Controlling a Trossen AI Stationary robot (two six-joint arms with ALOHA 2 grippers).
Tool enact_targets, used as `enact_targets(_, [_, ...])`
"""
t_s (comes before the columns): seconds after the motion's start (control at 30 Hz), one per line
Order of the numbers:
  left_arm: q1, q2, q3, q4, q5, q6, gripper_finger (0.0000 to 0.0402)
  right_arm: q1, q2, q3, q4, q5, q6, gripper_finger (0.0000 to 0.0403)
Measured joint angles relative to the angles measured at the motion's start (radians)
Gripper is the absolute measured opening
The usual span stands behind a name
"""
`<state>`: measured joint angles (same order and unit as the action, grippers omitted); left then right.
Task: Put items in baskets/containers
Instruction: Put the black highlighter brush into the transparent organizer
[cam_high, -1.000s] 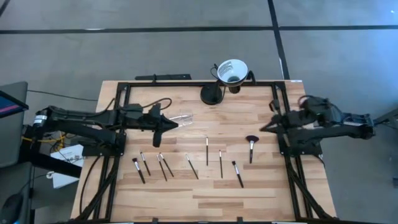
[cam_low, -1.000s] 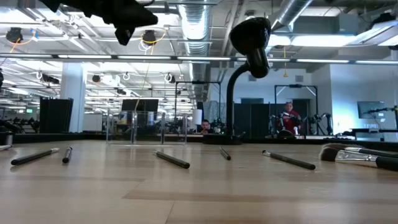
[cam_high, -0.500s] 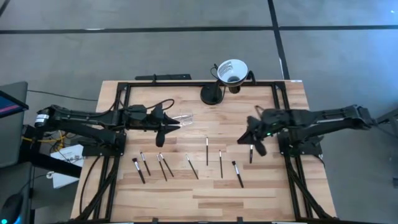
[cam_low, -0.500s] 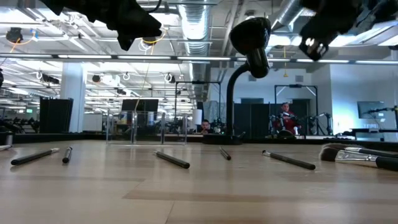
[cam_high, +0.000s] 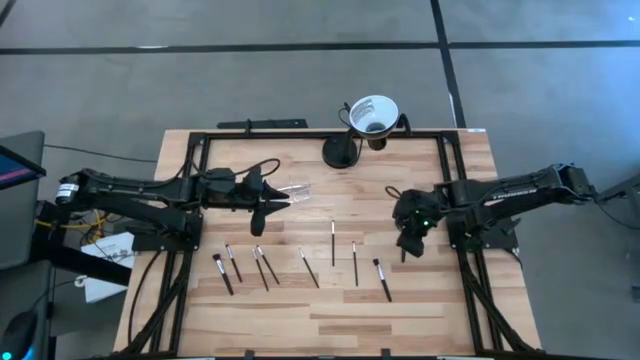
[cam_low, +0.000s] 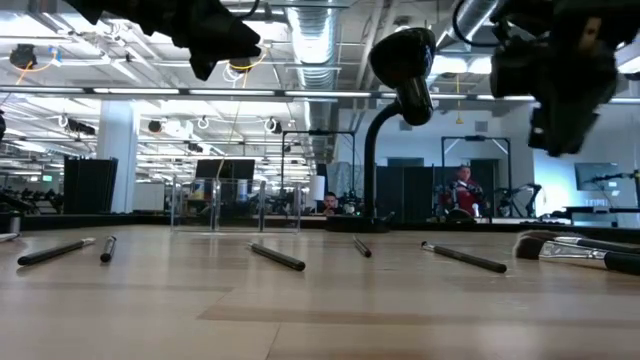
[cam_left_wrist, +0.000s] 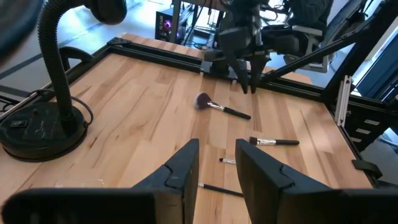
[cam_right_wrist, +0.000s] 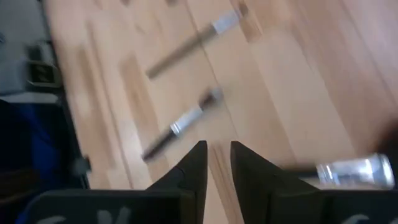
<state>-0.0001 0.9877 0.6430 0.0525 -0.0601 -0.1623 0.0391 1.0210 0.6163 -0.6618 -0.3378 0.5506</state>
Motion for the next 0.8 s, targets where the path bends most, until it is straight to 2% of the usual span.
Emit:
enact_targets(0.17, [0.000, 0.000, 0.000, 0.002, 0.000, 0.000, 0.0102, 0.000, 0.000, 0.000, -0.096, 0.028, 0.065, 0.0107])
enact_targets(0.27, [0.000, 0.000, 0.000, 0.002, 0.000, 0.000, 0.0102, 0.006, 0.001, 0.000, -0.135, 0.114, 0.111, 0.0136])
enact_targets(0.37, [0.000, 0.000, 0.000, 0.002, 0.000, 0.000, 0.0102, 0.009, 0.020, 0.001, -0.190, 0.226, 0.223, 0.0164])
enact_targets(0.47, [0.000, 0.000, 0.000, 0.002, 0.000, 0.000, 0.0102, 0.010, 0.058, 0.001, -0.234, 0.261, 0.336, 0.0186])
enact_targets(0.63, [0.000, 0.000, 0.000, 0.002, 0.000, 0.000, 0.0102, 0.027, 0.152, 0.001, -0.203, 0.285, 0.458, 0.0203])
enact_targets(0.8, [0.000, 0.000, 0.000, 0.002, 0.000, 0.000, 0.0102, 0.040, 0.246, 0.001, -0.137, 0.280, 0.547, 0.0200])
